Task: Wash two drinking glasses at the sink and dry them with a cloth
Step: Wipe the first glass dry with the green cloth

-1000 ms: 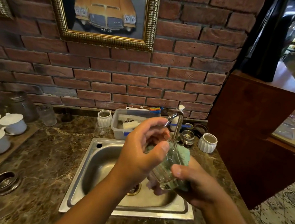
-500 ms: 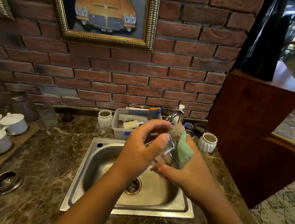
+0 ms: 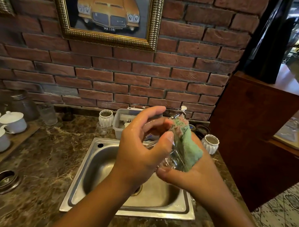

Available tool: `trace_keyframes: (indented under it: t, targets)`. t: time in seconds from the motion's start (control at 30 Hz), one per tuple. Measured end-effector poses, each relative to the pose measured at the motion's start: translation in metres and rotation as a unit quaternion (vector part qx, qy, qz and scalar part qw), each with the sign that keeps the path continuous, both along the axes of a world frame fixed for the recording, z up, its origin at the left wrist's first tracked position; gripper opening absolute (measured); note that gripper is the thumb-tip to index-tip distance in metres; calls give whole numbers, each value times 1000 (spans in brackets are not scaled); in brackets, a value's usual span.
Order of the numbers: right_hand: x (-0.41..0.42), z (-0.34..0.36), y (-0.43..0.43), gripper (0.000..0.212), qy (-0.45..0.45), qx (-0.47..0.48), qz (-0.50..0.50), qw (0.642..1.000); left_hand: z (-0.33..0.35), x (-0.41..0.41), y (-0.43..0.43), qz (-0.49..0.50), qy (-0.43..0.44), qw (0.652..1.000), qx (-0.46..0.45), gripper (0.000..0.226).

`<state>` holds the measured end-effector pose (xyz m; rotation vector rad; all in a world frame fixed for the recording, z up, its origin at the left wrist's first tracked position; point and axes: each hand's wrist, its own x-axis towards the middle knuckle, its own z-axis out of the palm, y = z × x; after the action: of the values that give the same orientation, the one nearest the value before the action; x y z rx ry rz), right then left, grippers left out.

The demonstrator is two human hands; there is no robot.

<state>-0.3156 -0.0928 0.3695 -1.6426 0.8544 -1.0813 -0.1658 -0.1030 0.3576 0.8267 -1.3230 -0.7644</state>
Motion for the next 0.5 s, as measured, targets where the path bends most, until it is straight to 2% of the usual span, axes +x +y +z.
trace_keyframes:
  t: [0.1, 0.2, 0.23, 0.3, 0.37, 0.43, 0.5]
  targets:
    - [-7, -9, -2, 62, -135, 140, 130, 972, 4, 2, 3, -53, 2, 998, -23, 58]
    - [-3, -30, 2, 65, -257, 282, 262, 887, 7, 4, 4, -120, -7, 993, -15, 58]
    - [-2, -34, 3, 67, -269, 297, 264, 877, 6, 5, 2, -130, -18, 991, -6, 57]
    - [-2, -39, 2, 83, -259, 317, 230, 883, 0, 8, -6, -135, -48, 990, 11, 53]
    - [-1, -39, 4, 91, -221, 313, 155, 911, -8, 12, -13, -141, -74, 987, 36, 53]
    - [0, -34, 1, 79, -159, 261, 98, 947, -14, 12, -16, -134, -89, 985, 59, 53]
    - [1, -26, -3, 68, -50, 163, 35, 985, -16, 11, -18, -115, -89, 988, 56, 50]
